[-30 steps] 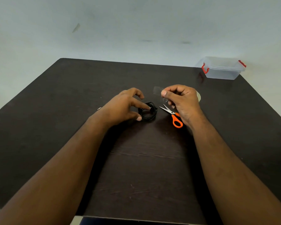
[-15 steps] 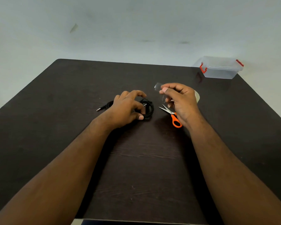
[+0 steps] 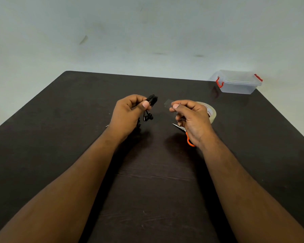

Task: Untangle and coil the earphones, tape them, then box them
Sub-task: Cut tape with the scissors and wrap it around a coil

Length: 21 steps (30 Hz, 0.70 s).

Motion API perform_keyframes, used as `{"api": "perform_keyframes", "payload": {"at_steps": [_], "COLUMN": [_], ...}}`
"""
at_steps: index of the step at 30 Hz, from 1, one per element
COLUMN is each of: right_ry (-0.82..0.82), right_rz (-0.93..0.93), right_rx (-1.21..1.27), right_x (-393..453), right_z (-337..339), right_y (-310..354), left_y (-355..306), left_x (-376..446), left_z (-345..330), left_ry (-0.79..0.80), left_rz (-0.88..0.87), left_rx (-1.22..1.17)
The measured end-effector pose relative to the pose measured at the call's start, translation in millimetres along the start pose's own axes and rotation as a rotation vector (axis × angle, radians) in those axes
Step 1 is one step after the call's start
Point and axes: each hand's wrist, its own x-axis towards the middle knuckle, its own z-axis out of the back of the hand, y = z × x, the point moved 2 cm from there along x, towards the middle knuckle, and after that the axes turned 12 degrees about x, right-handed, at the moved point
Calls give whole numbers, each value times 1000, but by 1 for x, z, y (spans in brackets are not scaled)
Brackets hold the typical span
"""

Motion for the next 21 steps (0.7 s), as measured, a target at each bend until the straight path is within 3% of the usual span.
{"api": "perform_keyframes", "payload": {"at_steps": [6, 12, 21], "right_ry": [-5, -135, -293], "right_rz": [-7, -21, -158], "right_rx": [43, -13, 108], "right_x": [-7, -22, -33], "right_z": [-13, -37, -49], "right_y": [0, -11, -19], "left_y": [4, -5, -11], "left_x": [-1, -6, -11], "left_z": [-2, -9, -16], "left_ry": [-27, -102, -175], "left_rz": [149, 100, -28], "left_rx": [-267, -257, -195]}}
